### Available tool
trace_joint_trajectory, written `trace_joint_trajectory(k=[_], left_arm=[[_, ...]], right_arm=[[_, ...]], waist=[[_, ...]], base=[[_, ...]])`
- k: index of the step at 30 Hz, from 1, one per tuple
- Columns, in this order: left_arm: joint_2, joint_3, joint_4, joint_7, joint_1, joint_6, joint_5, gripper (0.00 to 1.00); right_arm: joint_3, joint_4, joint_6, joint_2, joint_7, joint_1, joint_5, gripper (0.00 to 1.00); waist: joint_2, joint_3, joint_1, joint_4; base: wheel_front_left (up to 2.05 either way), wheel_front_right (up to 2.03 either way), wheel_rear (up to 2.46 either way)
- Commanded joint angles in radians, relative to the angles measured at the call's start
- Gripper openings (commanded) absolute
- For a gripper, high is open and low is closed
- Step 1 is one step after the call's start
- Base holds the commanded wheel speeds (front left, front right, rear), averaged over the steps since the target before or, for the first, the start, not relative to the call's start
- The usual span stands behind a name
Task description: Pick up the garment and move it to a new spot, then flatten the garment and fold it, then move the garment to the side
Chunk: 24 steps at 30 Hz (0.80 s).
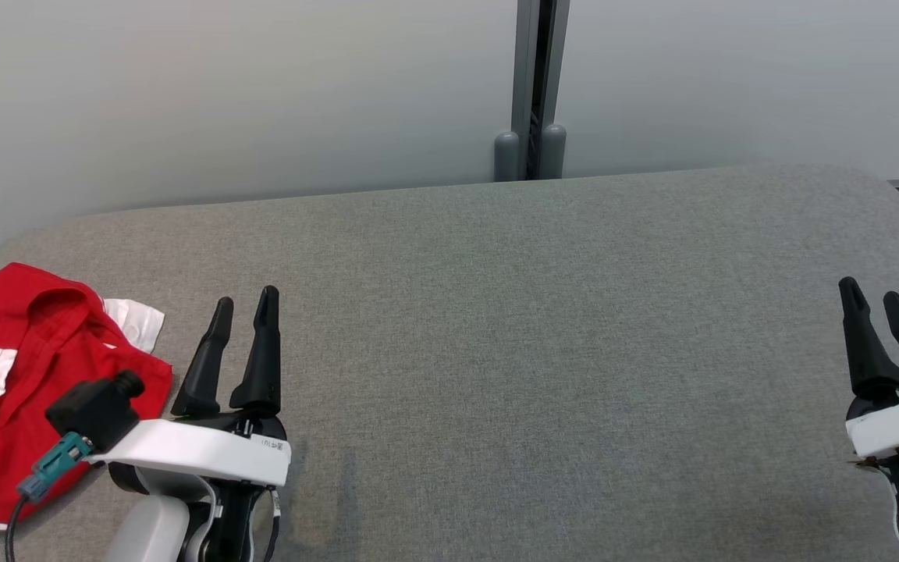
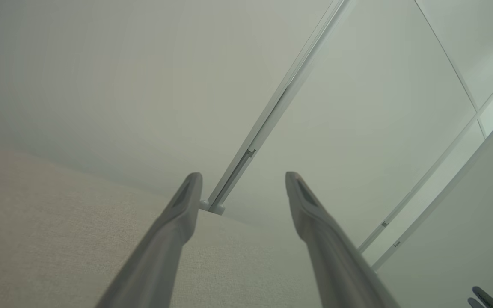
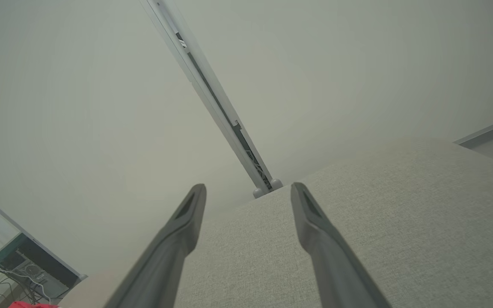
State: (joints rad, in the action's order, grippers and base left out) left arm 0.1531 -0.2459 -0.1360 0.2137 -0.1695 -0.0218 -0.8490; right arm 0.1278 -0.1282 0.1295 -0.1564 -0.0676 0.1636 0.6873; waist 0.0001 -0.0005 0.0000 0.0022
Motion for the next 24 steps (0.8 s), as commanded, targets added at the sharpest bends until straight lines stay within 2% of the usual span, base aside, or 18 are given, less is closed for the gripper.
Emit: trace_joint_trajectory(k=[1,11,24], left_arm=[[0.014,-0.003,0.016,-0.002,-0.029,0.01,0.037,1.0],[0.042,-0.03,0.023,-0.026,-0.021,0.06,0.183,1.0],[0.068,-0.018,0.008,-0.036,0.012,0.104,0.284,1.0]], right_arm=[[-0.008,0.02,0.001,-0.012,0.015,0.007,-0.036,1.0],[-0.037,0.026,0.002,0.003,0.064,-0.011,-0.171,1.0],[-0.066,0.015,0.002,0.017,0.125,-0.034,-0.307,1.0]], waist=[[-0.0001,0.0,0.0,-0.001],[-0.0001,-0.001,0.0,0.0],[-0.0001,-0.002,0.0,0.001]], base=[[0.0,0.0,0.0],[0.0,0.0,0.0],[0.0,0.0,0.0]])
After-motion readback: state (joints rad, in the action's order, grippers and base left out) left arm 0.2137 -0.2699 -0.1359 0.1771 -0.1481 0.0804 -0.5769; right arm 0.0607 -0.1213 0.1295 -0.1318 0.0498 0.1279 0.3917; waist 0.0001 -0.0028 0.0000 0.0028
